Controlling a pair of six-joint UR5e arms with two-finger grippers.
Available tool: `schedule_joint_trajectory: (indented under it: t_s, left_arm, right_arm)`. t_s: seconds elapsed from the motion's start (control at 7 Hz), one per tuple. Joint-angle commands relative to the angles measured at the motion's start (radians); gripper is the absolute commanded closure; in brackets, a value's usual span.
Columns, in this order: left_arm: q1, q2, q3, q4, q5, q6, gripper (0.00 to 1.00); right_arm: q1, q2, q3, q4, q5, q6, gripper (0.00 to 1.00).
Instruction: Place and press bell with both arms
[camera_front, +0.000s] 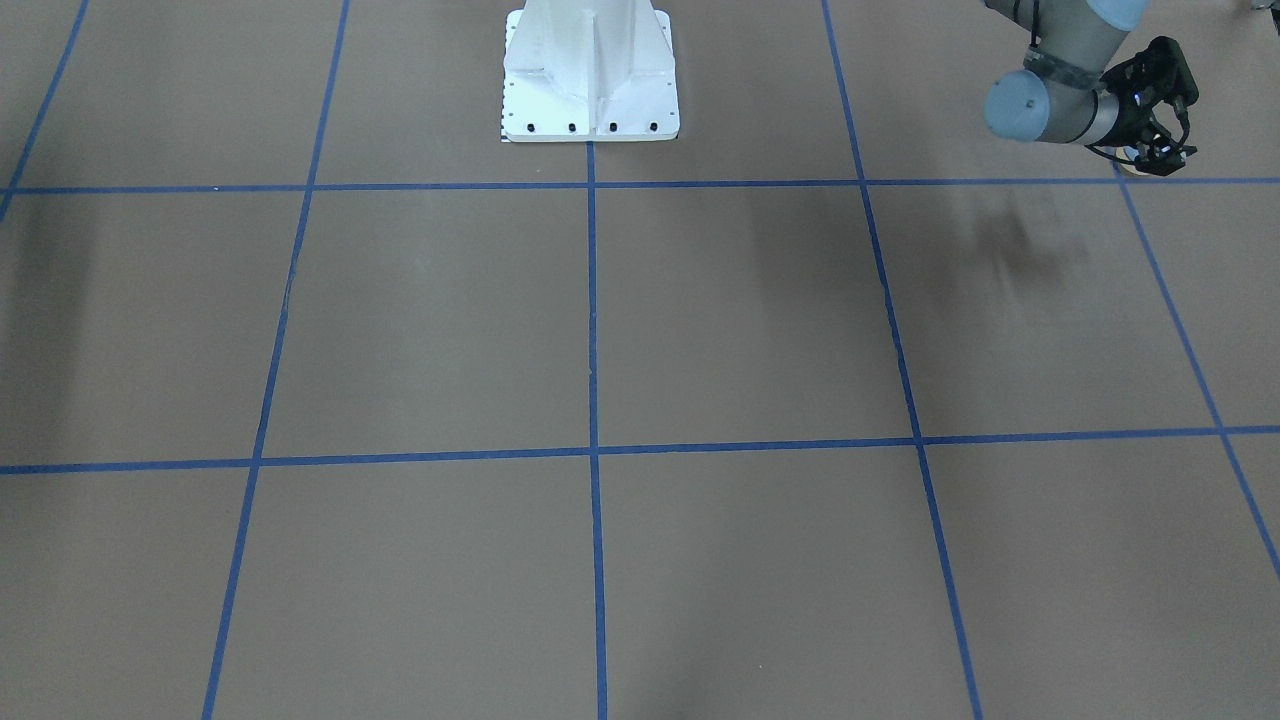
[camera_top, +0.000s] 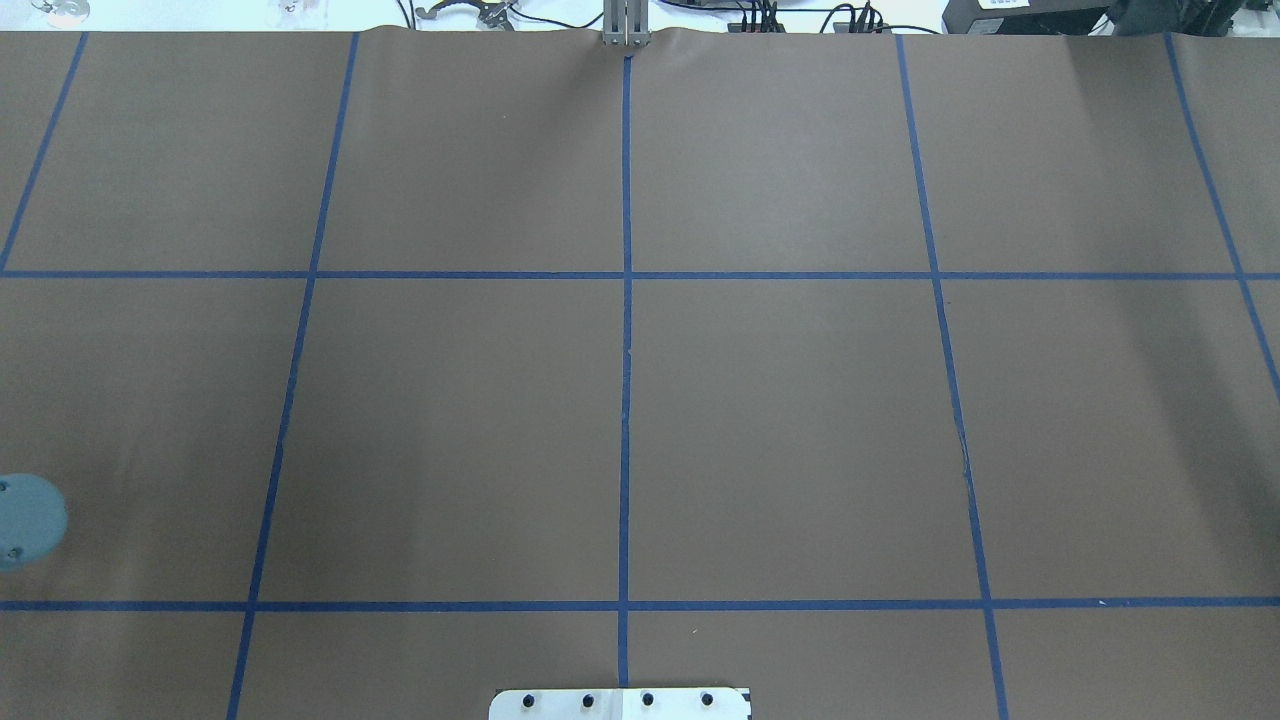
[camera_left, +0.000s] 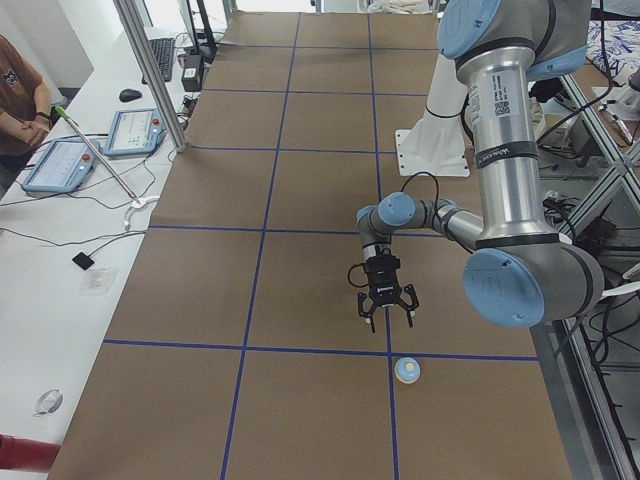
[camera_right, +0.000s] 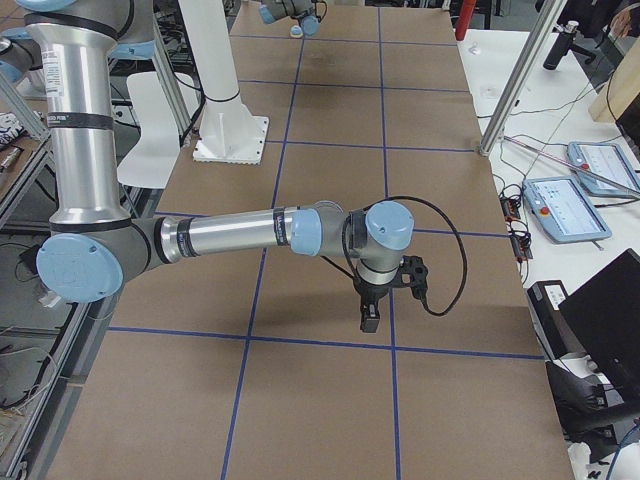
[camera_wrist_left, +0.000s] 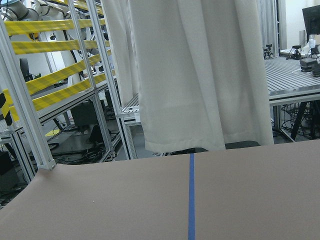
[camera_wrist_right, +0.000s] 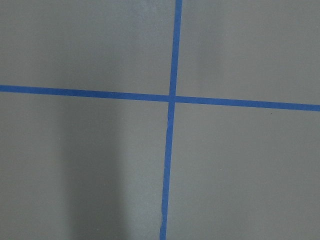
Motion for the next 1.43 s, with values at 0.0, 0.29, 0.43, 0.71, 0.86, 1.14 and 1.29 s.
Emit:
schedule_joint_trajectory:
  t_s: [0.0, 0.29, 0.43, 0.71, 0.86, 1.14, 1.29]
  left_arm:
    - [0.042, -0.024, 0.141, -0.108, -0.001, -0.062, 0.0]
    - [0.068, -0.024, 0.168, -0.136, -0.004, -0.086, 0.0]
    - [0.088, -0.026, 0.177, -0.136, -0.034, -0.09, 0.0]
    - [0.156, -0.026, 0.18, -0.136, -0.082, -0.134, 0.0]
    - [0.182, -0.026, 0.184, -0.136, -0.103, -0.163, 0.0]
    - [0.181, -0.012, 0.181, -0.136, -0.104, -0.154, 0.0]
    - [0.179, 0.012, 0.172, -0.136, -0.104, -0.145, 0.0]
  right_arm:
    - [0.0, -0.008, -0.003, 0.0, 0.002, 0.0, 0.0]
    - [0.0, -0.002, -0.001, 0.0, 0.004, 0.003, 0.0]
    - [0.0, 0.001, -0.007, 0.0, 0.002, 0.005, 0.0]
    - [0.0, 0.0, -0.007, 0.0, 0.005, 0.005, 0.0]
    - [0.0, 0.001, -0.007, 0.0, 0.002, 0.005, 0.0]
    - [0.0, 0.003, -0.004, 0.0, 0.002, 0.005, 0.0]
    - [0.0, 0.003, -0.003, 0.0, 0.002, 0.005, 0.0]
